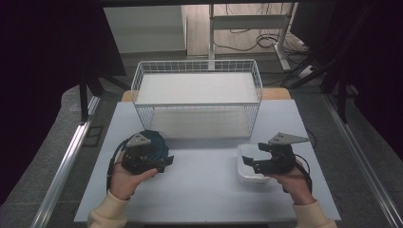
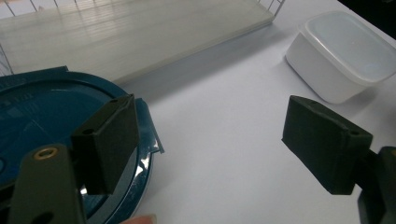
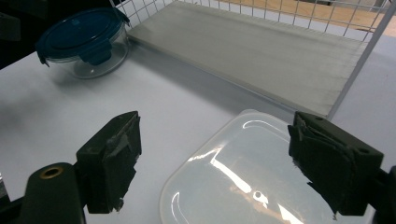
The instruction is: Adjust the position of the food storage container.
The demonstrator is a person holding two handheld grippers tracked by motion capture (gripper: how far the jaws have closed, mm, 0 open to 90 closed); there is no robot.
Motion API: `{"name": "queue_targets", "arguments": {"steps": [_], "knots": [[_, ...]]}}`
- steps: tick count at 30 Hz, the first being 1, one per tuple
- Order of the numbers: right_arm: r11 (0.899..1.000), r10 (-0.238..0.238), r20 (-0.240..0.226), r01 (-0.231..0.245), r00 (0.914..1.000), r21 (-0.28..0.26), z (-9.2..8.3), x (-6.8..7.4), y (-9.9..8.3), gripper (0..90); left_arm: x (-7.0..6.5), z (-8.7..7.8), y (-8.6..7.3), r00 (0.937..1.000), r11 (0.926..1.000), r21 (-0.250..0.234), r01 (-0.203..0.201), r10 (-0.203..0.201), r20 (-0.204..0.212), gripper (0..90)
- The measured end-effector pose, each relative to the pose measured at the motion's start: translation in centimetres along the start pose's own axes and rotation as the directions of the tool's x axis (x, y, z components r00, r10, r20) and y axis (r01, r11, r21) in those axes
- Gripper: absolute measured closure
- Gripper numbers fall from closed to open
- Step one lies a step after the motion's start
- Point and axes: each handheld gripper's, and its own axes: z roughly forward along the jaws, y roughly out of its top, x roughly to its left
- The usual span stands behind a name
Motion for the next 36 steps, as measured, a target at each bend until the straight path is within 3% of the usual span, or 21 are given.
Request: {"name": "queue_targets", "arguments": {"steps": [13, 18, 25, 30, 36], "knots": [[0.999, -0.002, 0.006, 0.001, 1.0000, 0.043, 0.1, -0.8, -0.5, 17.0, -0.1, 0.6, -0.1, 0.9999, 0.9999, 0.015, -0.007, 0.007, 0.015, 18.3], [0.999, -0.012, 0.014, 0.012, 0.9998, 0.051, 0.1, -0.3, -0.6, 17.1, 0.2, 0.9, -0.7, 0.9996, 0.9995, 0.032, -0.002, 0.001, 0.028, 19.0], [0.998, -0.013, 0.021, 0.012, 0.9997, 0.057, 0.1, -0.5, -0.8, 17.3, 0.5, 0.6, -0.4, 0.9998, 0.9997, 0.025, -0.003, 0.002, 0.021, 19.4], [0.998, -0.004, 0.023, 0.003, 0.9997, 0.057, 0.0, -0.8, -1.0, 17.3, 1.5, -0.3, 0.3, 0.9999, 0.9999, 0.008, 0.015, -0.015, -0.001, 20.9], [0.998, -0.006, 0.033, 0.004, 0.9994, 0.058, -0.2, -0.8, -1.1, 17.5, 3.0, -1.8, 1.5, 0.9998, 0.9999, 0.015, 0.008, -0.008, -0.019, 23.8]]}}
